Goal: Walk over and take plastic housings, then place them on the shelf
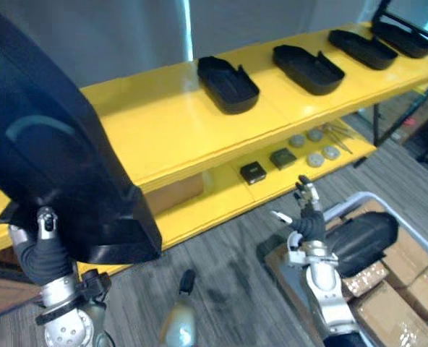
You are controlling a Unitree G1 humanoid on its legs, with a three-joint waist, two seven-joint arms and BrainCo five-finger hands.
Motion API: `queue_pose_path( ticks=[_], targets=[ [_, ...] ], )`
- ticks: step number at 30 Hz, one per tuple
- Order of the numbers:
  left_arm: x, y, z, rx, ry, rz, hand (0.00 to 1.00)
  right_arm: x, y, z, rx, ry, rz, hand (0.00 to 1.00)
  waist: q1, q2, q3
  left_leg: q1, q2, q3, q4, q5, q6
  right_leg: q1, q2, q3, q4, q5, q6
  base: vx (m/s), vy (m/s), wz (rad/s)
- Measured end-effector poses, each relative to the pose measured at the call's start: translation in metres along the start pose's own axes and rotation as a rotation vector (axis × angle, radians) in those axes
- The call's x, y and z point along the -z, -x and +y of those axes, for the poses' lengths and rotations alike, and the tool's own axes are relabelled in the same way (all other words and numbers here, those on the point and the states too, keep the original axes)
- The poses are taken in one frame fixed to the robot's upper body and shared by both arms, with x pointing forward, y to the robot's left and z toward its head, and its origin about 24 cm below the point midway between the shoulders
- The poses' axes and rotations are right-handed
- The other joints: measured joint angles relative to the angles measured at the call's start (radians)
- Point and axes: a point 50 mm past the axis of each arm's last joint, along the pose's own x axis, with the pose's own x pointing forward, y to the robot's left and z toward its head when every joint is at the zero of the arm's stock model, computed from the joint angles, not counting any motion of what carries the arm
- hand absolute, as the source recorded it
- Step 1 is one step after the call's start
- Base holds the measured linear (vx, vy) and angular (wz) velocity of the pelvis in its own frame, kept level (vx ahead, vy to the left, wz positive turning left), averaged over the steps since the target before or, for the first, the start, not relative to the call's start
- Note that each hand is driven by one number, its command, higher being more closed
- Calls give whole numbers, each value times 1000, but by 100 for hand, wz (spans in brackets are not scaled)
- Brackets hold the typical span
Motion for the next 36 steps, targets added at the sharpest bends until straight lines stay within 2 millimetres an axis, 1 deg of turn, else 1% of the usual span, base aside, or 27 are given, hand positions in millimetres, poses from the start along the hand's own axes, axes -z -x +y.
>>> queue_pose_path(
  ticks=[1, 3, 5, 6, 8, 9, 10, 11, 12, 13, 14, 15, 16, 17, 18, 19, 21, 23, 24, 25, 26, 28, 29, 30, 31, 34, 36],
  targets=[
    [0, 1, 1, -2, -2, 2, 100, 0, 0, -1, 2, -1, -3, 0, 2, 3, 10, -1, -1, 1, 13, -14, 11, 1, -3, 0, 14, -14, -4, -126, 9, 4],
    [0, 3, 2, -8, -10, 11, 100, -2, 0, -1, 10, -25, -19, 0, 12, 7, 46, -11, -5, 29, 84, -63, 7, 12, -26, -4, 60, -52, -6, -135, 42, 7],
    [0, 2, 3, -12, -12, 1, 100, -4, -2, -1, 26, -35, -37, 0, 13, -12, 54, -59, -13, 69, 207, -115, 38, 20, -55, -7, 75, -70, -8, -49, 77, 10],
    [-2, 0, 4, -14, -16, -10, 100, -6, -4, 1, 29, -47, -48, 0, 18, -11, 53, -92, -22, 80, 294, -153, 51, 23, -68, -4, 88, -80, -16, 44, 144, -2],
    [-4, -4, 7, -2, -33, -34, 100, -8, -6, 6, 57, -76, -54, 0, 27, -46, 54, -125, -58, 143, 490, -298, 98, 65, -109, -6, 101, -87, -55, 143, 183, -6],
    [-3, -7, 3, 7, -17, -43, 100, -8, -4, 6, 68, -82, -58, 0, 14, -35, 50, -122, -70, 150, 545, -372, 72, 40, -139, 36, 235, -58, -138, 194, 165, 14],
    [-2, -9, 1, 12, -8, -50, 100, -7, -3, 6, 72, -82, -53, 0, 10, -37, 49, -119, -84, 146, 554, -388, 75, -9, -167, 86, 338, -17, -158, 192, 187, 41],
    [-2, -14, -4, 26, -6, -70, 100, -6, -3, 6, 75, -83, -50, 0, -4, -45, 52, -100, -103, 134, 540, -398, 81, -89, -194, 169, 483, 86, -195, 214, 298, 45],
    [-4, -19, -5, 45, -27, -93, 100, -7, -3, 8, 76, -93, -57, 0, -18, -57, 54, -62, -112, 123, 489, -399, 82, -178, -203, 265, 615, 247, -179, 273, 278, 42],
    [-6, -25, -7, 53, -48, -112, 100, -10, -5, 9, 72, -102, -85, 0, -26, -56, 56, -26, -112, 99, 451, -401, 95, -257, -183, 312, 715, 177, -134, 285, 236, 28],
    [-6, -27, -8, 47, -51, -115, 100, -13, -7, 10, 57, -104, -105, 0, -35, -53, 58, 7, -109, 89, 428, -404, 106, -298, -153, 324, 725, 104, -131, 247, 114, 25],
    [-5, -29, -8, 32, -48, -118, 100, -17, -10, 10, 50, -106, -125, 0, -47, -46, 61, 42, -109, 72, 405, -408, 112, -318, -110, 325, 672, 52, -136, 242, 106, 35],
    [-5, -32, -13, 24, -24, -120, 100, -20, -11, 7, 49, -103, -154, 0, -56, -39, 58, 73, -109, 51, 383, -413, 117, -337, -53, 332, 547, 13, -140, 247, 86, 49],
    [-5, -34, -16, 24, -11, -123, 100, -23, -12, 5, 54, -100, -168, 0, -61, -36, 57, 82, -110, 41, 376, -416, 119, -347, -23, 348, 470, 11, -143, 261, 35, 74],
    [-5, -38, -20, 24, 5, -136, 100, -30, -13, 1, 58, -94, -202, 0, -74, -29, 56, 86, -114, 12, 380, -430, 119, -375, 30, 407, 347, 20, -130, 267, -2, 97],
    [-5, -40, -21, 28, 5, -139, 100, -34, -14, -2, 64, -87, -226, 0, -88, -30, 54, 88, -129, -30, 384, -442, 115, -393, 54, 460, 263, 37, -106, 261, -19, 105],
    [-4, -40, -21, 30, -1, -130, 100, -40, -15, -4, 61, -81, -254, 0, -93, -45, 41, 105, -147, -64, 383, -457, 107, -400, 56, 500, 202, 61, -76, 292, -122, 82],
    [1, -32, -18, 12, -10, -77, 100, -49, -18, -3, 54, -73, -298, 0, -62, -62, -8, 105, -167, -80, 399, -490, 87, -393, 43, 485, 118, 108, -91, 407, -256, 56],
    [4, -28, -17, -6, -8, -51, 100, -59, -23, -4, 50, -59, -348, 0, -59, -62, -20, 105, -167, -99, 435, -514, 66, -357, 51, 465, 89, 173, -76, 377, -288, 76],
    [9, -21, -19, -16, 5, -7, 100, -64, -28, -6, 40, -34, -375, 0, -63, -30, -34, 101, -137, -84, 450, -519, 56, -320, 75, 428, 57, 178, -88, 342, -255, 75],
    [11, -19, -19, -20, 11, 9, 100, -67, -31, -7, 36, -14, -392, 0, -61, -20, -41, 101, -123, -68, 441, -517, 51, -304, 82, 410, 29, 183, -94, 341, -269, 72],
    [13, -16, -22, -11, 26, 26, 100, -77, -36, -15, 57, 47, -443, 0, -69, 2, -55, 96, -79, 42, 386, -493, 15, -251, 89, 344, -47, 196, -109, 234, -178, 82],
    [12, -18, -26, 10, 45, 13, 100, -83, -36, -27, 103, 87, -470, 0, -86, 16, -64, 98, -34, 153, 338, -478, 31, -226, 99, 293, -80, 198, -112, 178, -142, 99],
    [12, -19, -30, 16, 65, -1, 100, -87, -35, -38, 158, 119, -494, 0, -88, 33, -75, 110, -24, 190, 290, -444, 42, -225, 101, 272, -86, 199, -115, 170, -119, 81],
    [12, -20, -32, 21, 72, -5, 100, -90, -35, -41, 178, 133, -507, 0, -88, 34, -75, 122, -25, 194, 262, -427, 41, -225, 101, 271, -86, 201, -117, 152, -74, 45],
    [13, -22, -40, 57, 97, -8, 100, -110, -29, -53, 249, 178, -600, 0, -95, 24, -75, 160, -27, 190, 184, -395, 39, -218, 103, 270, -88, 201, -118, 135, -28, 12],
    [14, -21, -44, 99, 97, 4, 100, -123, -15, -61, 296, 199, -665, 0, -100, 4, -83, 200, -29, 211, 160, -395, 39, -186, 102, 272, -105, 201, -118, 109, -4, -9]
  ],
)
